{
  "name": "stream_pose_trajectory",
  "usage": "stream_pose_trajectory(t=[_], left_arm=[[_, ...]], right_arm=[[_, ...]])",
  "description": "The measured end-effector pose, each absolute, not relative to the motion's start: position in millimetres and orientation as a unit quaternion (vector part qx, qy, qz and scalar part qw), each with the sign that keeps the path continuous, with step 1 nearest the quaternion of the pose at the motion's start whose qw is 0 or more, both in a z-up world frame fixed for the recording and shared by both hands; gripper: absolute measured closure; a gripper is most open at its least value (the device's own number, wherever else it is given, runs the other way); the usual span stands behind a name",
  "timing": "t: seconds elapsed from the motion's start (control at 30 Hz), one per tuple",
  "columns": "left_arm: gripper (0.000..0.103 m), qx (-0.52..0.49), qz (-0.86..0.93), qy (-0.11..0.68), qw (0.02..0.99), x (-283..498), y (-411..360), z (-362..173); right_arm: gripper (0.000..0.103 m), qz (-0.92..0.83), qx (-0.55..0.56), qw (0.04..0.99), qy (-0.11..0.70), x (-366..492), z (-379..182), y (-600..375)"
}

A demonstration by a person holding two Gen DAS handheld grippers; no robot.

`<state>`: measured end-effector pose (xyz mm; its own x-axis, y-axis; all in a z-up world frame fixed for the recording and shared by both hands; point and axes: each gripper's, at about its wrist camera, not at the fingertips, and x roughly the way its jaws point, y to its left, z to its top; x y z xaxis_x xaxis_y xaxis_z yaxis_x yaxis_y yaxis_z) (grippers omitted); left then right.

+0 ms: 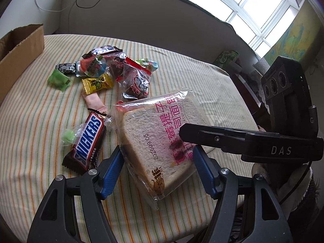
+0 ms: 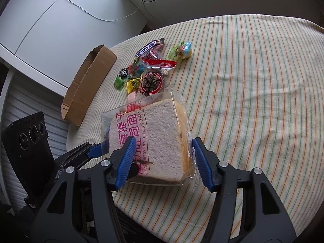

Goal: Organize snacks
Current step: 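Lift the bagged bread with the right tool and carry it over the cardboard box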

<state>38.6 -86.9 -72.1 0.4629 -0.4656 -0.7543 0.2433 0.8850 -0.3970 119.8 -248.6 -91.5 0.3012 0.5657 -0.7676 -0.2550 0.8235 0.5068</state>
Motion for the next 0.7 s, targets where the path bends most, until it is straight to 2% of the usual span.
stream_pose_trajectory(t=[0.37, 0.7], left_arm=[[0.035, -0.124, -0.211, 0.43, 0.869, 27.8, -65.2, -41.1], [0.035, -0.145, -0.181, 0.392, 0.89, 22.7, -10.3, -18.2]], right_arm=[[0.043, 0.268, 0.124, 0.811, 0.505, 112.9, -50.1, -226.4], [0.043, 0.304, 0.096, 0.815, 0.484, 122.0, -19.5, -167.3]])
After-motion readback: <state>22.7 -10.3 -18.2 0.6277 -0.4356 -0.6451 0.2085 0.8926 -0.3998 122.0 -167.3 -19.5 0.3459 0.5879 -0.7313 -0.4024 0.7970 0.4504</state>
